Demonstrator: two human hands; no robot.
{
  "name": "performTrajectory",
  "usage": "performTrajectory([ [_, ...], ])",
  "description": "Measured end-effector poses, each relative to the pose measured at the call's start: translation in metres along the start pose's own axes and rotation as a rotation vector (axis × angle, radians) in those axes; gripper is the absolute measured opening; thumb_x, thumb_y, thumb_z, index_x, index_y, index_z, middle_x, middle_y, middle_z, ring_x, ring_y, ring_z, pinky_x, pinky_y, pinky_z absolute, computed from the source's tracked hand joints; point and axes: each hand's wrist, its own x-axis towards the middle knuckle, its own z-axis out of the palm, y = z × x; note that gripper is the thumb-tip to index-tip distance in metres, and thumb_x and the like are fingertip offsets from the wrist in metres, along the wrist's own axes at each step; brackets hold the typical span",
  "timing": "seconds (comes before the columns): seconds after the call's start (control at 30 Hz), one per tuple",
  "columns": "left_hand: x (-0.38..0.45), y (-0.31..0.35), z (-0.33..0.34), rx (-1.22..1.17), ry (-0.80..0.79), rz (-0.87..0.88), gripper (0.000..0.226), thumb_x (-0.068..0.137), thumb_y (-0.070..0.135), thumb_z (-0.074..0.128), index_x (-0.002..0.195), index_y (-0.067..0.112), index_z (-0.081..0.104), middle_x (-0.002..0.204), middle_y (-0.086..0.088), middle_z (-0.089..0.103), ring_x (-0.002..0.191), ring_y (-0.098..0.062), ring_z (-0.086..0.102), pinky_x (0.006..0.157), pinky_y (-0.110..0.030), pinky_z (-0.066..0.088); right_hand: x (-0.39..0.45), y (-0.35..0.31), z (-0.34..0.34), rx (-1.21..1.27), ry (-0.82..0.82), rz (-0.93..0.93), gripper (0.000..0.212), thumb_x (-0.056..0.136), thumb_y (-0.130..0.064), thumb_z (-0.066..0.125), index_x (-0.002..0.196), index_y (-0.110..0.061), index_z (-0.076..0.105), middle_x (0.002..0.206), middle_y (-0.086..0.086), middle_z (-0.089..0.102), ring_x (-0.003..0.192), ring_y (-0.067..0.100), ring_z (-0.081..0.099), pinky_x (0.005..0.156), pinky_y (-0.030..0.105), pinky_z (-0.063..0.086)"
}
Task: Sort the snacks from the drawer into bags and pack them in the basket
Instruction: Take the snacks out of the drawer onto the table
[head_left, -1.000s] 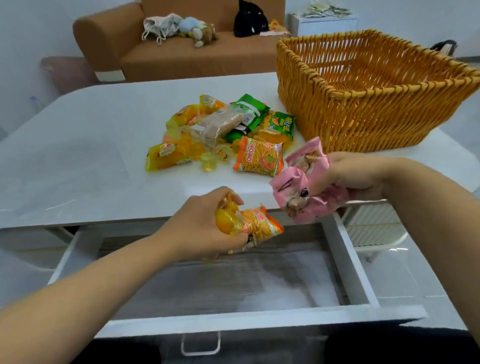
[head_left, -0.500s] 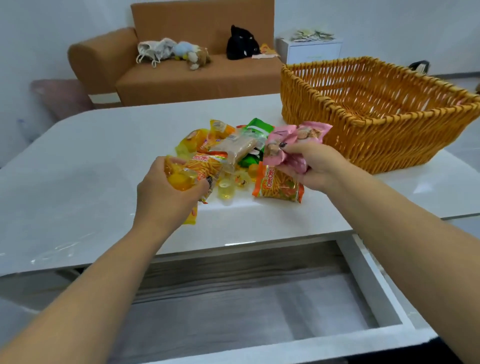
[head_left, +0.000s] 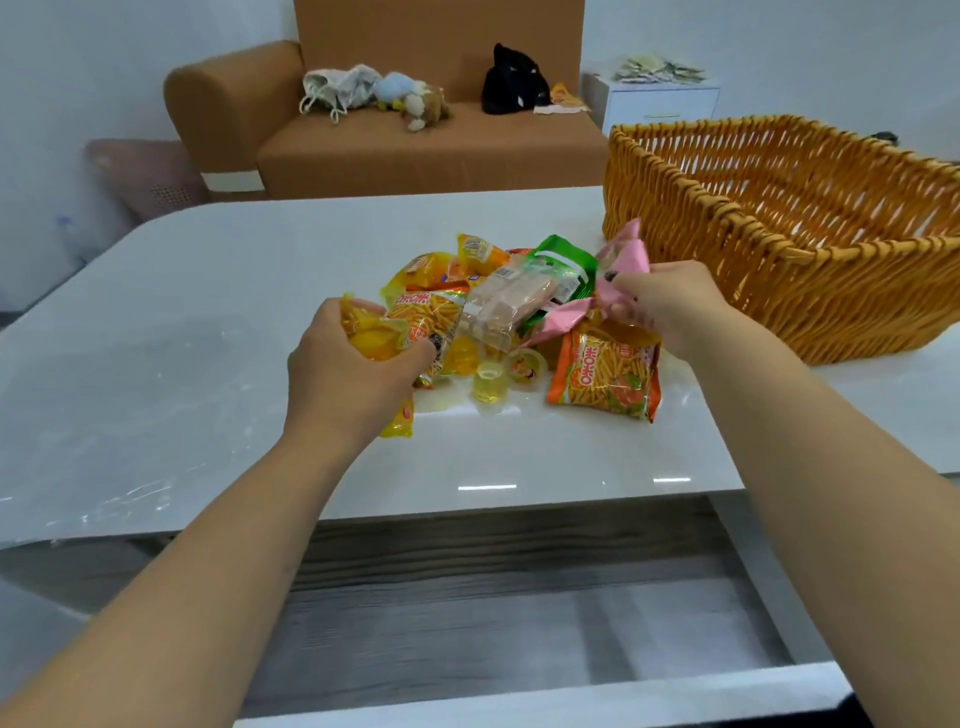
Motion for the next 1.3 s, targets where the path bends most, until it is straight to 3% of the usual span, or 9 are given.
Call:
performTrajectory([
  [0.13, 0.0, -0.005, 0.001, -0.002, -0.031, 0.013, 0.048, 0.078, 0.037, 0.077, 0.117, 0.028, 0.051, 0.095, 0.014, 0.051, 0.077, -0.003, 0.052, 0.054, -0.013, 0.037, 0.006, 0.013, -0.005, -0.681, 0.244, -0.38, 0.021, 0.092, -0.02, 0.059, 0.108, -0.008, 0.065, 0.116, 0.015, 0.054, 0.091, 0.027, 0.059, 0.082, 0.039, 0.052],
  [0.27, -0.01, -0.005, 0.003, 0.038, -0.163, 0.118, 0.05, 0.078, 0.034, 0.078, 0.115, 0.033, 0.046, 0.092, 0.022, 0.049, 0.077, 0.004, 0.05, 0.054, -0.011, 0.04, -0.025, -0.005, 0.003, -0.61, 0.3, -0.681, 0.026, 0.095, -0.028, 0.053, 0.11, -0.01, 0.066, 0.116, 0.009, 0.056, 0.087, 0.019, 0.053, 0.077, 0.034, 0.047],
  [0.43, -0.019, -0.003, 0.006, 0.093, -0.257, 0.26, 0.057, 0.076, 0.035, 0.081, 0.122, 0.029, 0.047, 0.099, 0.014, 0.055, 0.088, -0.011, 0.062, 0.07, -0.025, 0.057, -0.078, -0.018, 0.03, -0.259, -0.419, -0.298, 0.034, 0.089, -0.039, 0.062, 0.098, -0.007, 0.069, 0.088, 0.007, 0.069, 0.07, 0.019, 0.064, 0.063, 0.03, 0.057],
  [0.67, -0.016, -0.008, 0.003, 0.056, -0.23, 0.296, 0.061, 0.076, 0.038, 0.081, 0.125, 0.027, 0.047, 0.11, 0.005, 0.06, 0.096, -0.018, 0.062, 0.079, -0.04, 0.059, -0.085, -0.007, 0.047, -0.13, -0.659, -0.016, 0.024, 0.087, -0.027, 0.069, 0.104, -0.01, 0.066, 0.089, 0.007, 0.073, 0.07, 0.016, 0.07, 0.058, 0.027, 0.056],
  [0.8, -0.014, -0.007, 0.001, 0.026, -0.126, 0.3, 0.064, 0.079, 0.038, 0.078, 0.13, 0.024, 0.043, 0.126, 0.006, 0.055, 0.106, -0.013, 0.056, 0.083, -0.026, 0.054, -0.082, -0.019, 0.06, 0.008, -0.519, -0.053, 0.017, 0.086, -0.017, 0.07, 0.097, -0.004, 0.065, 0.09, 0.013, 0.069, 0.069, 0.022, 0.068, 0.051, 0.025, 0.053],
  [0.9, -0.01, -0.005, 0.0, -0.05, -0.026, 0.162, 0.053, 0.08, 0.039, 0.077, 0.115, 0.025, 0.04, 0.095, 0.016, 0.053, 0.079, -0.006, 0.056, 0.055, -0.006, 0.044, -0.055, -0.043, 0.084, 0.154, -0.36, 0.006, 0.02, 0.084, -0.013, 0.072, 0.094, -0.001, 0.059, 0.092, 0.014, 0.061, 0.066, 0.024, 0.066, 0.049, 0.026, 0.055],
  [1.07, 0.0, -0.014, 0.006, -0.291, 0.019, -0.092, 0.057, 0.081, 0.023, 0.075, 0.111, 0.019, 0.028, 0.096, 0.007, 0.046, 0.076, -0.003, 0.052, 0.053, -0.011, 0.043, -0.025, -0.049, 0.126, -0.043, -0.325, 0.039, 0.028, 0.087, -0.016, 0.07, 0.1, -0.005, 0.048, 0.096, 0.011, 0.059, 0.069, 0.024, 0.07, 0.036, 0.025, 0.048],
  [1.17, 0.008, -0.015, 0.01, -0.435, -0.05, -0.21, 0.06, 0.085, 0.011, 0.066, 0.122, 0.02, 0.019, 0.119, -0.004, 0.043, 0.083, -0.007, 0.052, 0.054, -0.016, 0.044, -0.013, -0.045, 0.134, -0.248, -0.184, -0.044, 0.032, 0.086, -0.025, 0.07, 0.102, -0.003, 0.053, 0.086, 0.009, 0.059, 0.086, 0.027, 0.071, 0.061, 0.037, 0.057],
  [1.3, 0.012, -0.019, 0.011, -0.363, -0.098, -0.19, 0.063, 0.088, 0.014, 0.068, 0.126, 0.023, 0.018, 0.122, 0.0, 0.041, 0.082, -0.004, 0.05, 0.049, -0.008, 0.043, -0.031, -0.033, 0.118, -0.398, -0.06, -0.507, 0.041, 0.089, -0.039, 0.062, 0.122, -0.014, 0.055, 0.119, 0.005, 0.051, 0.096, 0.019, 0.057, 0.078, 0.034, 0.048],
])
